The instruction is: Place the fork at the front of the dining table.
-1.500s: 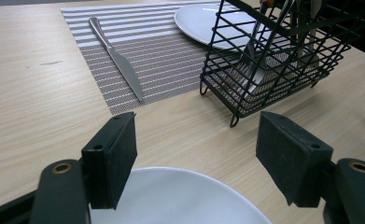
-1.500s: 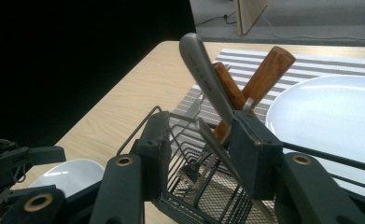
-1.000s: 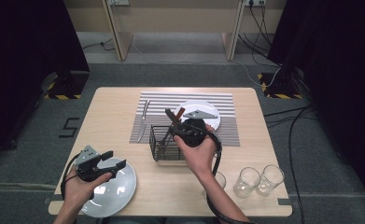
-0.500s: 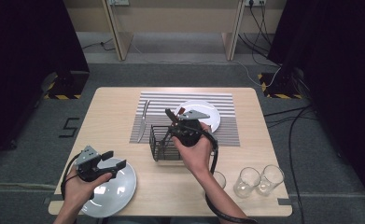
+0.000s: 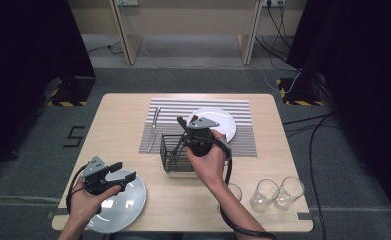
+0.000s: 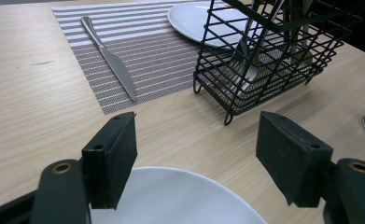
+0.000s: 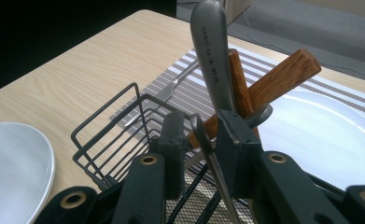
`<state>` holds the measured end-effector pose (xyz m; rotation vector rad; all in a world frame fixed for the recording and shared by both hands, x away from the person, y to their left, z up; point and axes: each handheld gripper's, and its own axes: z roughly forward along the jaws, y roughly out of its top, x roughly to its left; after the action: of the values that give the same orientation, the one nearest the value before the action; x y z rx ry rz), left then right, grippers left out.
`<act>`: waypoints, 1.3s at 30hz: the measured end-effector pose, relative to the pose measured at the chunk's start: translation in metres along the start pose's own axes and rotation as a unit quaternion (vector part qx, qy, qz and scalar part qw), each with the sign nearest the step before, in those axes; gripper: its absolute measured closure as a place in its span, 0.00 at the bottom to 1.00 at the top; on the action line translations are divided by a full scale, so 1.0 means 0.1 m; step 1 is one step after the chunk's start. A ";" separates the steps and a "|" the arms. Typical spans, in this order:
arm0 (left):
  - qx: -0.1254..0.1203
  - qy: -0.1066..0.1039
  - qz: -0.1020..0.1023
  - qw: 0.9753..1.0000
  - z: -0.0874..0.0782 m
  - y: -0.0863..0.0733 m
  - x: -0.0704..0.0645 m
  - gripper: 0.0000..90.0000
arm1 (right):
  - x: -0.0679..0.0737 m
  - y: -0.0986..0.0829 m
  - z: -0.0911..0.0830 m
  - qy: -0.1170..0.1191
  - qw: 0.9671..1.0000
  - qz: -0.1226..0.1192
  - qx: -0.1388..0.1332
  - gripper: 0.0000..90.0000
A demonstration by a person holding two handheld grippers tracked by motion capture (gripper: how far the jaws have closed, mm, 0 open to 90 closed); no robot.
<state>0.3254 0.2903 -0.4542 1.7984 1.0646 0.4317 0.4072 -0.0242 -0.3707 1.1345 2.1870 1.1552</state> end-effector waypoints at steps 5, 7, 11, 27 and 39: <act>0.002 -0.002 -0.001 1.000 0.01 -0.01 -0.01 0.32 | 0.01 -0.01 0.02 -0.003 1.000 -0.009 0.002 0.83; 0.004 -0.002 -0.001 1.000 0.02 -0.01 -0.01 0.32 | 0.02 -0.01 0.02 -0.007 1.000 -0.013 0.002 0.83; 0.004 -0.003 0.000 1.000 0.02 -0.01 -0.01 0.32 | 0.03 -0.02 0.03 -0.013 1.000 -0.024 0.005 0.86; 0.006 -0.005 -0.001 1.000 0.03 -0.02 0.00 0.33 | 0.11 -0.04 -0.02 -0.065 0.993 -0.096 -0.001 0.94; 0.005 -0.003 -0.001 1.000 0.03 -0.03 0.00 0.33 | -0.21 -0.08 -0.26 -0.089 0.994 -0.029 -0.051 0.96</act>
<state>0.3264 0.2894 -0.4581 1.8057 1.0667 0.4213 0.3988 -0.0560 -0.3626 1.0808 1.9904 1.0831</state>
